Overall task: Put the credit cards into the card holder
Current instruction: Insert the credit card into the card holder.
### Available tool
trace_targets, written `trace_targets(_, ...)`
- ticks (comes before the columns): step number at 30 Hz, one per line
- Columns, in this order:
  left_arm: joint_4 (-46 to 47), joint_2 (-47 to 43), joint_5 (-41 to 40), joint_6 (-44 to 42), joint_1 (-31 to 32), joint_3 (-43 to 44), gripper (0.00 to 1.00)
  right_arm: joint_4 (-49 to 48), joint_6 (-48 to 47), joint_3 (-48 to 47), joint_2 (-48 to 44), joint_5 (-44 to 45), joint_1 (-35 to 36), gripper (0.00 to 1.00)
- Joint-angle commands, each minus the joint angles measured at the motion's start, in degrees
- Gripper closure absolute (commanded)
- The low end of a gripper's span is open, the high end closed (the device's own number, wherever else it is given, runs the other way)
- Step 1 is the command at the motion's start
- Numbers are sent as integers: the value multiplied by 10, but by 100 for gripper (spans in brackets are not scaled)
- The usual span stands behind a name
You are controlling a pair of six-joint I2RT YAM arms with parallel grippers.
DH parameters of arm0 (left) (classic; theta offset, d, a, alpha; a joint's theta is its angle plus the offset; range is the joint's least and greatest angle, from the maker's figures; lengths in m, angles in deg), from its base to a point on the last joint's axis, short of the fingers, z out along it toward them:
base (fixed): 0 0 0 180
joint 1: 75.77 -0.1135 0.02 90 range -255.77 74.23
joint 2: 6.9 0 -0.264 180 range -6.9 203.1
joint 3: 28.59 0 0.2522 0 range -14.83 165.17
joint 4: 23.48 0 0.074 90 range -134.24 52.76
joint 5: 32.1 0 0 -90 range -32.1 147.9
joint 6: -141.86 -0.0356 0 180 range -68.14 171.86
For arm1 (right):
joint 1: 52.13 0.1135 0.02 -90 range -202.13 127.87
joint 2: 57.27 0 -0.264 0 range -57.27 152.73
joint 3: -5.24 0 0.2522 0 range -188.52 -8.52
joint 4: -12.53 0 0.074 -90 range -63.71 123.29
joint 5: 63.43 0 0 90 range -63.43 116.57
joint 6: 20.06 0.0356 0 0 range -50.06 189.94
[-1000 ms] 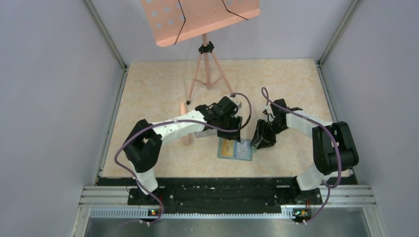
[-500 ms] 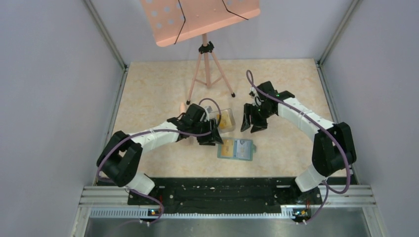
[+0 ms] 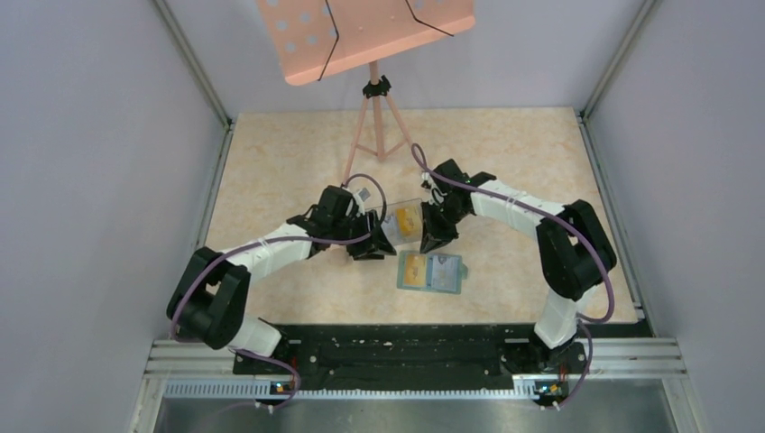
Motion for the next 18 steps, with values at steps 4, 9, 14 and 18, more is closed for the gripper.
trace_targets(4,3,65,33,-23,9,41,54,-24,1,4,38,-10,5,100)
trace_targets(9,-18,102,19,-31,40,79,55,-24,-2,34,32,0,5,100)
trace_targets(14,-29,136,1,-42,63,106,55,-33,-2,62,37,-4,5,100)
trace_targets(18,-36,172,-13,-44,82,122,55,-46,-6,82,44,-12,5,100)
